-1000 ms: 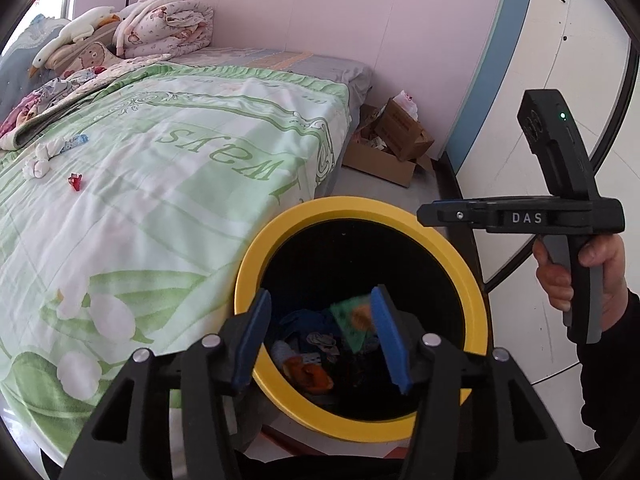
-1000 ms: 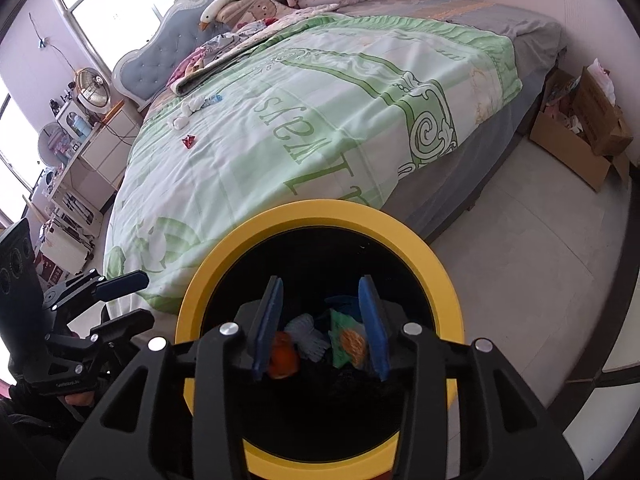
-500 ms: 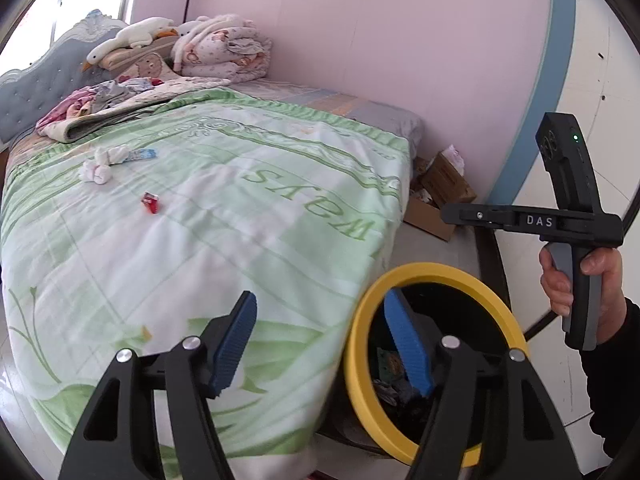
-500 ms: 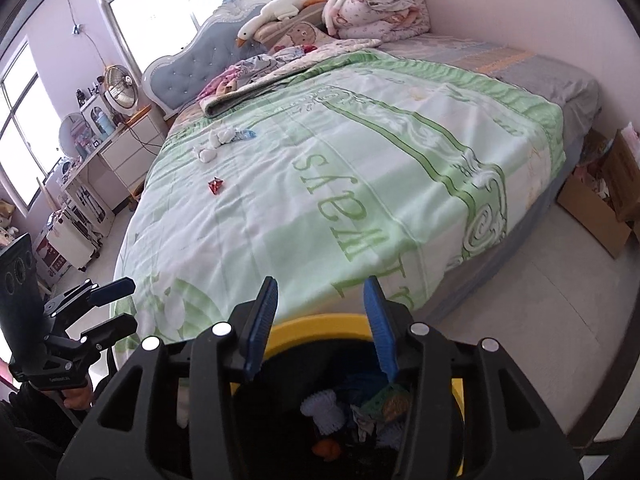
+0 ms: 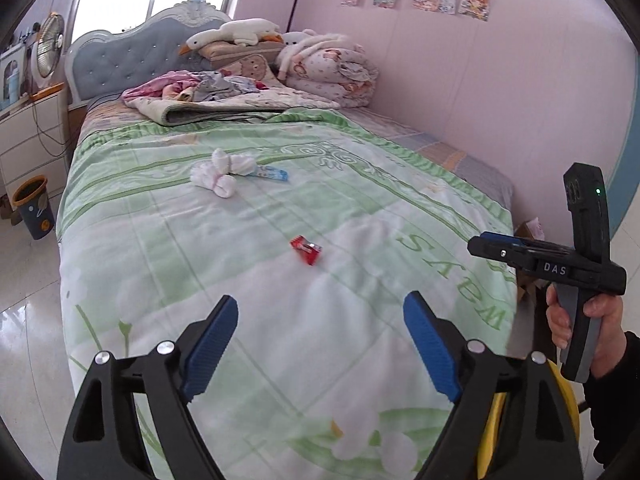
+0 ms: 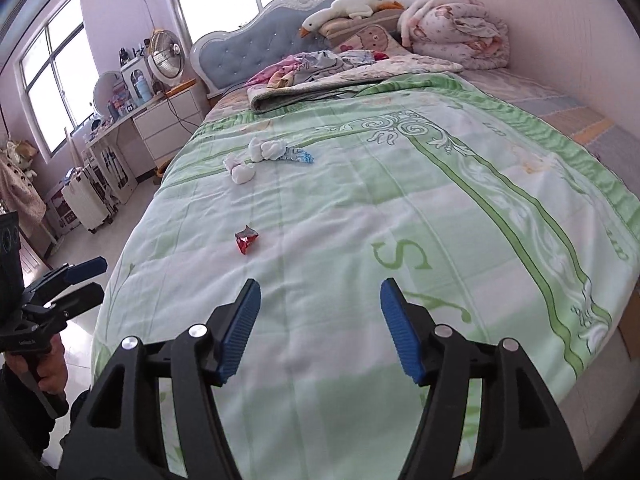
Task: Collect trash
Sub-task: 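Move both open tools back to the tissues and plastic bottle on the bed, then grasp the plastic bottle with the right tool while the left tool grasps a white tissue, then carry the bottle and tissue over the yellow-rimmed bin with both tools, then open the right tool to drop the bottle while the left tool releases the tissue, then move the right tool to the red candy wrapper while the left tool approaches the tissue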
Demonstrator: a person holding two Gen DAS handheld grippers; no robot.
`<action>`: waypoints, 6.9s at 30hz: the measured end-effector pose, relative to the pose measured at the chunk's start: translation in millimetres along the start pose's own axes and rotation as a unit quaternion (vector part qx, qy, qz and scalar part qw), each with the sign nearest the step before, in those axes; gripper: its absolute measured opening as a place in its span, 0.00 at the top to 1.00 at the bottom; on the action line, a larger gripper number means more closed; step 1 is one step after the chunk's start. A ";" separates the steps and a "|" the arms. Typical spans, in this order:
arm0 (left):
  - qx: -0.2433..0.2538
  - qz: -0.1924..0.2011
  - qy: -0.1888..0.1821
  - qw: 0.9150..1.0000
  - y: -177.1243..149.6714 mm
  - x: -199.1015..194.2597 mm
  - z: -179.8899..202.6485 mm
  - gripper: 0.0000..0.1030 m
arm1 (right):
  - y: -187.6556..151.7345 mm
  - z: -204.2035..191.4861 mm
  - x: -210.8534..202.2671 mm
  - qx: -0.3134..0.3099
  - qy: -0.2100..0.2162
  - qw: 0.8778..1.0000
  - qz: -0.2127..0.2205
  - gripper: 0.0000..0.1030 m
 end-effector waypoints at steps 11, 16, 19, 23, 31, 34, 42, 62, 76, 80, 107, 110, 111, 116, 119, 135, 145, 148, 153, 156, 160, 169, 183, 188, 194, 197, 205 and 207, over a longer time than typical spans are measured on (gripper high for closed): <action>-0.060 -0.013 0.083 0.995 67.8 70.1 -84.3 0.20 | 114.5 -24.1 117.7 -0.059 -0.016 0.998 -0.019 0.40; -0.099 -0.027 0.098 0.990 105.3 107.5 -125.1 0.20 | 158.7 -35.7 172.3 -0.105 -0.031 0.994 -0.027 0.36; -0.121 -0.038 0.092 0.988 124.2 128.7 -145.0 0.20 | 182.2 -42.1 209.2 -0.135 -0.047 0.989 -0.040 0.36; -0.146 -0.037 0.076 0.986 140.0 147.2 -163.8 0.20 | 205.7 -45.9 243.9 -0.151 -0.043 0.987 -0.043 0.36; -0.139 -0.046 0.067 0.987 160.9 188.0 -166.8 0.20 | 229.4 -54.0 297.6 -0.201 -0.061 0.976 -0.061 0.37; -0.153 -0.051 0.059 0.985 162.6 200.6 -170.3 0.20 | 232.0 -54.3 312.4 -0.201 -0.066 0.975 -0.066 0.39; -0.126 -0.042 0.047 0.990 167.1 209.6 -155.2 0.39 | 238.3 -63.7 331.8 -0.210 -0.079 0.971 -0.078 0.59; -0.115 -0.001 0.000 0.993 152.4 168.3 -148.4 0.98 | 219.8 -58.8 264.5 -0.145 -0.066 0.986 -0.051 0.93; -0.093 0.033 0.015 0.995 105.1 61.3 -136.4 0.98 | 149.8 -71.8 146.7 -0.120 -0.028 0.992 -0.019 0.93; -0.095 0.044 0.021 0.994 86.8 28.3 -132.0 0.98 | 124.1 -82.2 116.9 -0.118 -0.015 0.993 -0.013 0.93; -0.046 0.080 0.011 0.996 -36.1 -106.5 -56.9 0.98 | -27.5 -121.1 -50.7 -0.096 0.005 0.995 0.028 0.93; -0.035 0.086 0.000 0.996 -42.3 -115.1 -44.5 0.98 | -41.6 -117.3 -71.3 -0.090 0.002 0.995 0.037 0.93; -0.031 0.087 -0.003 0.996 -43.6 -116.7 -39.6 0.98 | -44.4 -114.8 -77.2 -0.088 -0.001 0.995 0.040 0.93; -0.008 0.091 -0.025 0.996 -50.0 -124.3 -10.4 0.98 | -67.7 -104.9 -111.3 -0.076 -0.008 0.995 0.057 0.93; 0.010 0.092 -0.040 0.995 -53.4 -127.3 8.4 0.98 | -80.9 -97.5 -129.2 -0.070 -0.014 0.995 0.066 0.93; 0.112 0.060 -0.102 0.987 -77.2 -112.5 110.6 0.98 | -153.3 -46.3 -191.2 -0.006 -0.054 0.995 0.081 0.93; 0.189 0.028 -0.134 0.972 -94.3 -97.0 173.6 0.98 | -189.5 -13.1 -206.2 0.030 -0.051 0.996 0.069 0.93; 0.204 0.014 -0.140 0.969 -100.2 -89.8 187.2 0.98 | -199.8 -3.0 -208.0 0.041 -0.050 0.996 0.069 0.93; 0.220 -0.010 -0.152 0.964 -108.8 -74.6 206.8 0.98 | -216.6 13.4 -206.3 0.063 -0.041 0.995 0.059 0.92; 0.229 -0.027 -0.158 0.960 -114.0 -65.3 217.0 0.98 | -225.5 21.5 -203.1 0.074 -0.039 0.995 0.052 0.92; 0.244 -0.045 -0.161 0.955 -123.2 -53.7 228.2 0.98 | -234.6 28.5 -196.8 0.083 -0.035 0.995 0.040 0.92; 0.254 -0.085 -0.170 0.948 -141.7 -36.8 236.7 0.97 | -245.7 40.1 -178.3 0.105 -0.024 0.994 0.015 0.92; 0.222 -0.087 -0.183 0.954 -136.7 -39.3 219.2 0.55 | -241.9 51.4 -180.5 0.132 -0.039 0.990 0.016 0.65; 0.196 -0.069 -0.167 0.964 -122.6 -40.9 195.8 0.40 | -234.4 52.5 -181.1 0.130 -0.048 0.990 0.026 0.65; 0.150 -0.044 -0.130 0.979 -94.8 -36.3 148.1 0.32 | -206.0 44.1 -167.9 0.105 -0.046 0.993 0.040 0.61; 0.120 -0.028 -0.111 0.986 -77.3 -34.5 119.2 0.27 | -184.1 33.7 -151.8 0.084 -0.046 0.995 0.040 0.59; 0.059 0.001 -0.060 0.996 -29.6 -25.0 49.4 0.24 | -121.5 -5.5 -83.0 0.017 -0.018 1.000 0.017 0.58; 0.051 0.006 -0.046 0.998 -16.6 -19.6 34.2 0.22 | -105.2 -15.8 -65.3 0.002 -0.010 1.000 0.011 0.58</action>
Point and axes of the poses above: each gripper's, at about its wrist camera, not at the fingertips, and x roughly the way its jaws point, z to its right, y to its top, the point moved 1 cm from there along x, roughly the way its jaws point, and after that the axes turned 10 degrees about -z, right-handed, at the moved point
